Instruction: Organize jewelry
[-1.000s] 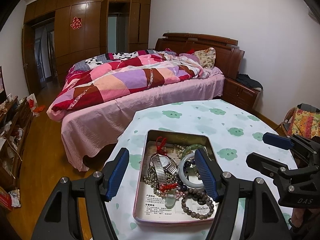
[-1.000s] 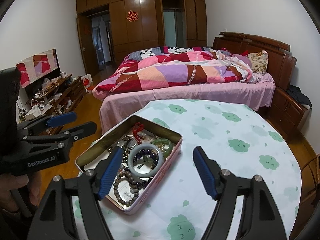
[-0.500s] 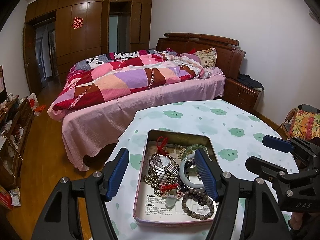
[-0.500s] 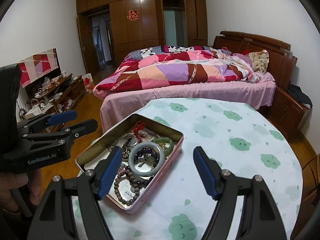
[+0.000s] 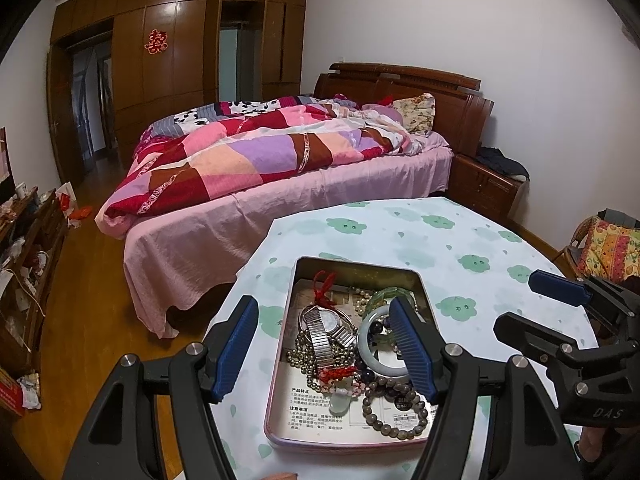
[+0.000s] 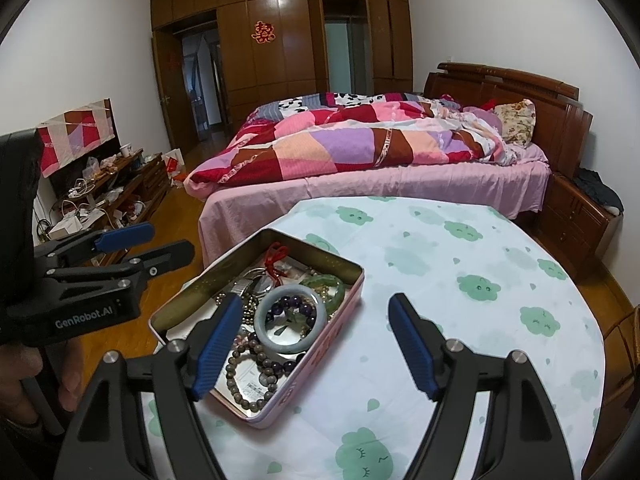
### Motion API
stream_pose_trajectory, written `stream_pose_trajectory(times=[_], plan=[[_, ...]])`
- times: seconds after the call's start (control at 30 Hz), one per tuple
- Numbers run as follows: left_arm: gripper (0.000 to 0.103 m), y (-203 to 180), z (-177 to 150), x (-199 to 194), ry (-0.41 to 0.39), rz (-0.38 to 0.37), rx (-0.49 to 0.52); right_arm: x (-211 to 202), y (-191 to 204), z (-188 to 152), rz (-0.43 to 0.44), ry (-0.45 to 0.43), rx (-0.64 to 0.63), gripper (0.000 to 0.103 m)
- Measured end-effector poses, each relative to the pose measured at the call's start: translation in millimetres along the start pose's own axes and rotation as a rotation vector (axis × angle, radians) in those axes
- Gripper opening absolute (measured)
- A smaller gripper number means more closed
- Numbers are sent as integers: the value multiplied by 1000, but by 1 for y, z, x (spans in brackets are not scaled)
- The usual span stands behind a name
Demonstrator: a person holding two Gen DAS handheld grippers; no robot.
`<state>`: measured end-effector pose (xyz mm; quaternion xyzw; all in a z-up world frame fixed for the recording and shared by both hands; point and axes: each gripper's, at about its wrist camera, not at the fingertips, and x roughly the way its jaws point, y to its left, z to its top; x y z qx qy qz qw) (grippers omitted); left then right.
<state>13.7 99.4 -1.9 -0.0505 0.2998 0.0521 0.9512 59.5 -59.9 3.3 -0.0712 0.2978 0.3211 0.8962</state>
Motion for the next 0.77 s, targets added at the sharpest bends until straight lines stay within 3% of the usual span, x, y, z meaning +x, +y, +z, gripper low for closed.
stream_pose_trajectory(times=[0.13,0.43,0.77], plan=[[69,-3,0,2,9,3,5,1,-1,0,0,1,0,78],[82,-3,1,2,-5,48,16,1,-2,-1,2,2,1,78],[83,-5,1,4,-17,36,25,2,-10,-6,-3,3,15,81]])
